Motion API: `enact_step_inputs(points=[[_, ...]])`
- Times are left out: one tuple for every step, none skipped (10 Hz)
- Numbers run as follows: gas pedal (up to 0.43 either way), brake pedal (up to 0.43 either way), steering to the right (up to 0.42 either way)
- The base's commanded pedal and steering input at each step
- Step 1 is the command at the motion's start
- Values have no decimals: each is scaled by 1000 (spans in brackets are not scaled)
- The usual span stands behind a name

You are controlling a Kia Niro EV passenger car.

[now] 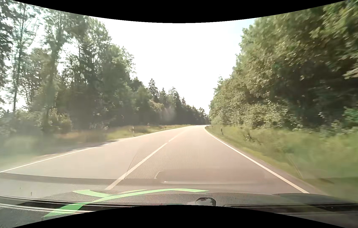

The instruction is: Follow the waypoints while adhering to traffic rules and regulations

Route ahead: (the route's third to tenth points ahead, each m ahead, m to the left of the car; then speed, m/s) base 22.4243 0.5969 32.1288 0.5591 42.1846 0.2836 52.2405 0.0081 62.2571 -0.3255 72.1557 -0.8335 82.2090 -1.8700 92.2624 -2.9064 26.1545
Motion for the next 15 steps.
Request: enact_step_inputs(points=[[228, 0, 4], [240, 0, 4], [240, 0, 4], [240, 0, 4], [240, 0, 4], [228, 0, 4], [220, 0, 5], [209, 0, 5], [209, 0, 5], [197, 0, 5], [189, 0, 5], [189, 0, 5], [189, 0, 5], [189, 0, 5], [189, 0, 5]])
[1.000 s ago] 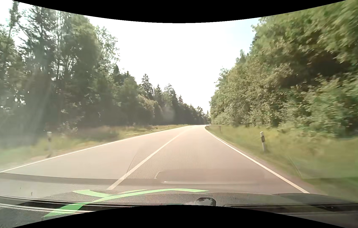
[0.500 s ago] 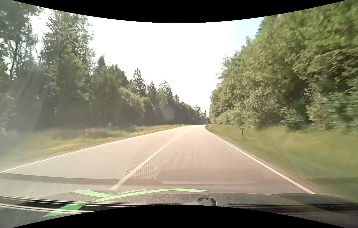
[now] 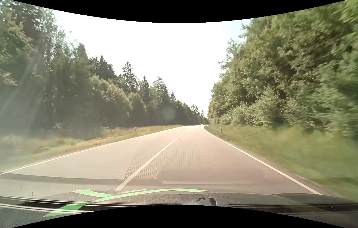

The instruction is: Follow the waypoints while adhering to traffic rules and regulations

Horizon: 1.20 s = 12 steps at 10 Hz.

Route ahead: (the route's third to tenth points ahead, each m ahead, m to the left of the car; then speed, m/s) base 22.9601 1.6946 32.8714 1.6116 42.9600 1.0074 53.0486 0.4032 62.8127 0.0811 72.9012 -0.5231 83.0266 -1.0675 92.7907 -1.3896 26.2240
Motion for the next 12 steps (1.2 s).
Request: enact_step_inputs(points=[[189, 0, 5], [189, 0, 5], [189, 0, 5], [189, 0, 5], [189, 0, 5], [189, 0, 5], [189, 0, 5], [189, 0, 5], [189, 0, 4], [189, 0, 4], [189, 0, 5], [189, 0, 4]])
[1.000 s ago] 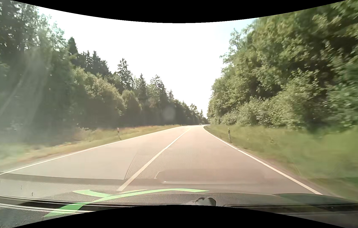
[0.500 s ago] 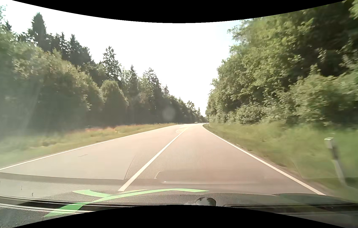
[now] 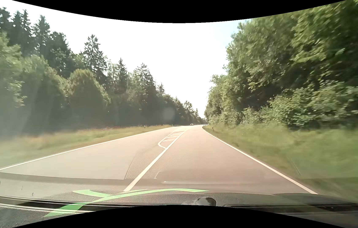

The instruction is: Follow the waypoints while adhering to traffic rules and regulations

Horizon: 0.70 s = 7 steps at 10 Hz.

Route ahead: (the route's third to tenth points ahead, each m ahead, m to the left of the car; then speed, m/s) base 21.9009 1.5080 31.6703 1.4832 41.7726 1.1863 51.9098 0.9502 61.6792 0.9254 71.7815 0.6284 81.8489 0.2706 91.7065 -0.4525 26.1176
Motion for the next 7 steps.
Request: enact_step_inputs(points=[[189, 0, 5], [189, 0, 4], [189, 0, 4], [177, 0, 3], [177, 0, 1], [177, 0, 0], [177, 0, 0]])
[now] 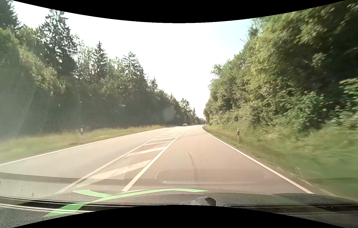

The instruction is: Follow the waypoints while adhering to traffic rules and regulations

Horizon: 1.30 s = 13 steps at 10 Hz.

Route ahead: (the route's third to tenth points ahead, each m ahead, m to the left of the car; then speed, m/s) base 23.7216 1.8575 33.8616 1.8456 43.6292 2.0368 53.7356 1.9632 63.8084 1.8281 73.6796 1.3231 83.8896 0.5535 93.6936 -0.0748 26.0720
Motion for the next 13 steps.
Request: enact_step_inputs(points=[[177, 0, 1], [177, 0, 1], [177, 0, 0], [177, 0, 1], [189, 0, 1], [197, 0, 1], [197, 0, 0], [197, 0, 1], [197, 0, 1], [197, 0, 1], [197, 0, 1], [197, 0, 1], [197, 0, 1]])
